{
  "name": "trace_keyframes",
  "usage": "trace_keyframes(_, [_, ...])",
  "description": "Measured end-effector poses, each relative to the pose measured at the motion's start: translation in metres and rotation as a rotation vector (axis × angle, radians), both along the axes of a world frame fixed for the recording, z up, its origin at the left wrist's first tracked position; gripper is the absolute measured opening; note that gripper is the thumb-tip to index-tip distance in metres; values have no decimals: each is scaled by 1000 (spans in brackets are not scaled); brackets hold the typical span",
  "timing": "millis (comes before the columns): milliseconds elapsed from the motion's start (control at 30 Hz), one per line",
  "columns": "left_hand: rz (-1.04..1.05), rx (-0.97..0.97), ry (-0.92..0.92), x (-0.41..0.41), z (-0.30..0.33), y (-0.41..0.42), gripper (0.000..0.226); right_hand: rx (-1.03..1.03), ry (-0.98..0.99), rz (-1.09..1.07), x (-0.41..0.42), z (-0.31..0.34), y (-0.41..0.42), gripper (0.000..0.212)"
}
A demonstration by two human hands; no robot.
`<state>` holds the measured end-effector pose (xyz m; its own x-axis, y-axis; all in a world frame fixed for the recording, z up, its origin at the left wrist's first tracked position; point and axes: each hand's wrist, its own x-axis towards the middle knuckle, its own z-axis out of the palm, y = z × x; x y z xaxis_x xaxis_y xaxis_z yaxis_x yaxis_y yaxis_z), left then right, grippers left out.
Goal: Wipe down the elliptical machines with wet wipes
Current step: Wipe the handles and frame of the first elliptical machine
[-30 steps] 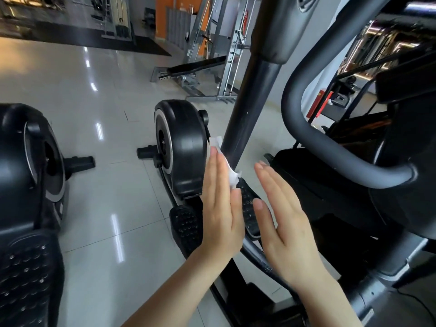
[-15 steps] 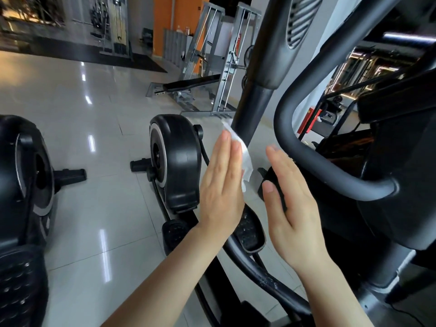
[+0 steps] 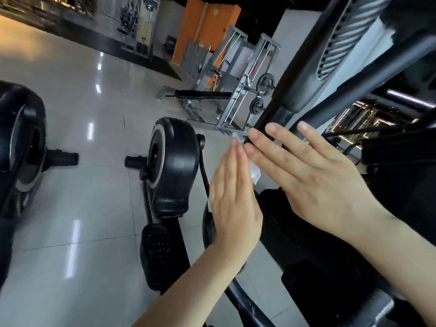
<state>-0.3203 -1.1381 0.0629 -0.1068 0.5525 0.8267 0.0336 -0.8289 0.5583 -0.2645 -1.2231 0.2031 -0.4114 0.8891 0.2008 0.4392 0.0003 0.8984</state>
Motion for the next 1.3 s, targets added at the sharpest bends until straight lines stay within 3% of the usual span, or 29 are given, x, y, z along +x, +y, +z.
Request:
trace_keyframes(167, [35, -248, 15, 7, -42, -24, 62, -41, -71, 10, 2, 12, 1, 60])
trace_keyframes(267, [-55, -434, -13, 6, -88, -35, 62, -44, -114, 30, 2, 15, 1, 76])
trace_keyframes(400, [-84, -558, -62, 13, -105, -64, 65, -64, -145, 26, 4, 4, 2, 63])
trace_keyframes(533, [-72, -592, -104, 7, -65, -49, 61, -125, -191, 40, 6, -18, 6, 61])
trace_keyframes(667, [-80, -401, -135, -3, -20, -23, 53, -138, -107, 83, 6, -17, 11, 60])
trace_keyframes(733, [-75, -349, -128, 0, -30, -20, 52, -151, -74, 97, 5, -15, 10, 60])
trace_keyframes(933, [-37, -683, -67, 23, -132, -80, 55, -196, -92, 75, 1, -28, 11, 60])
trace_keyframes(1000, [-49, -710, -45, 29, -150, -111, 60, -238, -117, 58, 3, -35, 9, 60])
trace_keyframes(1133, [-191, -733, -33, 30, -155, -139, 69, -242, -89, 54, 8, -44, 7, 60])
trace_keyframes(1300, [-213, -836, -17, 27, -135, -135, 71, -230, -39, 75, 5, -51, 2, 59])
